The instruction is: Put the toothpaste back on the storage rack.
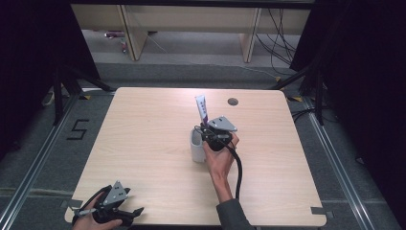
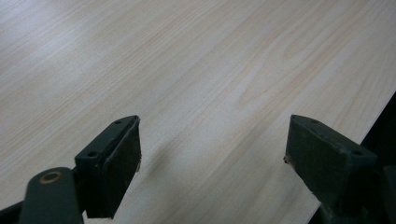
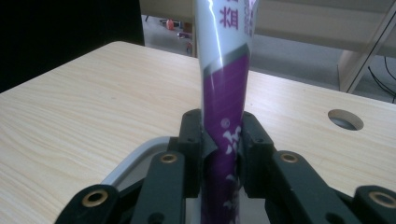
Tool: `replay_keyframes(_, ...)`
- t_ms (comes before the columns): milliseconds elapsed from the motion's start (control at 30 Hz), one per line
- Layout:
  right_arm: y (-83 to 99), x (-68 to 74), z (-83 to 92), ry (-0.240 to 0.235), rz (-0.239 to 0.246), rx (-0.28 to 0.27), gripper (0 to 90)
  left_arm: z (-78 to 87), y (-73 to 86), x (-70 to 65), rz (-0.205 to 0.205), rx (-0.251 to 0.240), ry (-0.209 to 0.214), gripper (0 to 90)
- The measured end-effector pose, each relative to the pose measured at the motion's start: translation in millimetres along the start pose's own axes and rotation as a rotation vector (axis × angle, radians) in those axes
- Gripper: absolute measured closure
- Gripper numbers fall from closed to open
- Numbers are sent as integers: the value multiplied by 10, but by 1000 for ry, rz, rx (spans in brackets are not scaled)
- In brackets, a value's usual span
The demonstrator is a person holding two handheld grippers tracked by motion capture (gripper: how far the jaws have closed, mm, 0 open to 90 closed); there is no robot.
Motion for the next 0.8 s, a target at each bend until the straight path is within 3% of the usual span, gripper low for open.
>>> replay_keyframes(167,-5,0,22,5,-4,-9,685,-3,-2,-4,4,-2,-1,175)
replay_keyframes(200,-1,8,31,8,-5,30,675,2,-2,5,-9,4,-7,176)
replay_keyframes(233,16,-5,18,15,36,42,669,1,-3,6,-12,2,-7,175)
replay_keyframes(267,46,6,8,22,11,36,668,1,-4,6,-13,3,-7,176)
replay_keyframes(300,56,-9,15,14,19,20,656,1,-3,5,-12,2,-7,175)
replay_keyframes(333,64,6,29,9,-15,19,601,-2,-3,2,-7,-1,-6,176)
replay_keyframes(433,30,18,81,42,25,31,498,-4,-4,0,-11,0,-2,176)
replay_keyframes(500,5,53,134,26,-22,47,415,-3,-6,0,-12,-1,-2,175)
replay_keyframes(567,-18,47,179,37,8,27,388,-3,-4,0,-10,-2,-2,175)
replay_keyframes(633,-40,66,239,15,-42,21,364,-5,-3,-1,-11,1,-1,176)
replay_keyframes(767,-100,58,364,-12,-19,10,340,0,-1,13,-30,19,-5,176)
replay_keyframes(800,-112,63,402,-12,-30,2,340,-13,-1,10,-17,13,-5,176)
Point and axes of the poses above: each handheld gripper's, and its own axes: z roughly backward along the jaws, y roughly out of its underside, x roughly to its left, the point moved 2 cm from there along -z, roughly forward along the jaws, and after that the axes turned 4 degrees about x, right-handed, at the moved point
